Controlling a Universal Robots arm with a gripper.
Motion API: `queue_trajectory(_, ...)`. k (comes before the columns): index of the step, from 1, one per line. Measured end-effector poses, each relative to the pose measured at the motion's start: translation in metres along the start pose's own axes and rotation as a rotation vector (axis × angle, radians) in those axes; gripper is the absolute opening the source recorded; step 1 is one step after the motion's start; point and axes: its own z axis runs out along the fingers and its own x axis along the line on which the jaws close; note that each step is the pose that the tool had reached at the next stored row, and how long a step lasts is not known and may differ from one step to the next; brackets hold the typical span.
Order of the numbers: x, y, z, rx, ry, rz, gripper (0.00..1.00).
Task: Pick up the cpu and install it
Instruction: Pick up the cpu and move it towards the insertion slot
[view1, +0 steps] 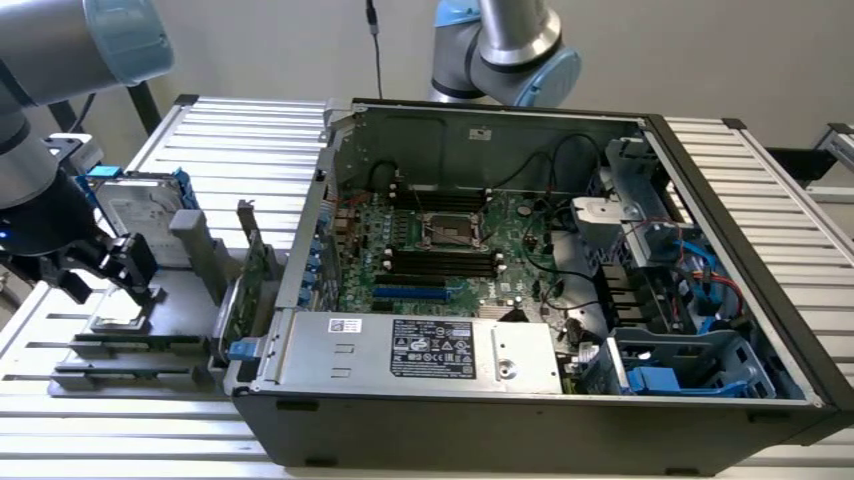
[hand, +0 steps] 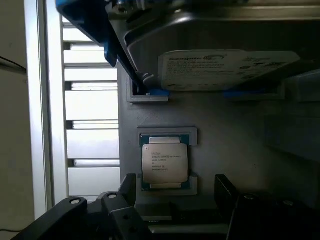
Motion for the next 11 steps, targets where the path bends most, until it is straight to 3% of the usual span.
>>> queue_trajectory(5,0.0006,0.0009,0.0088,-0.0001,-0.0001,0.0,0.73)
queue_trajectory(11,0.0013,0.002,0.0116,-0.0003,0.0002,0.0,0.73)
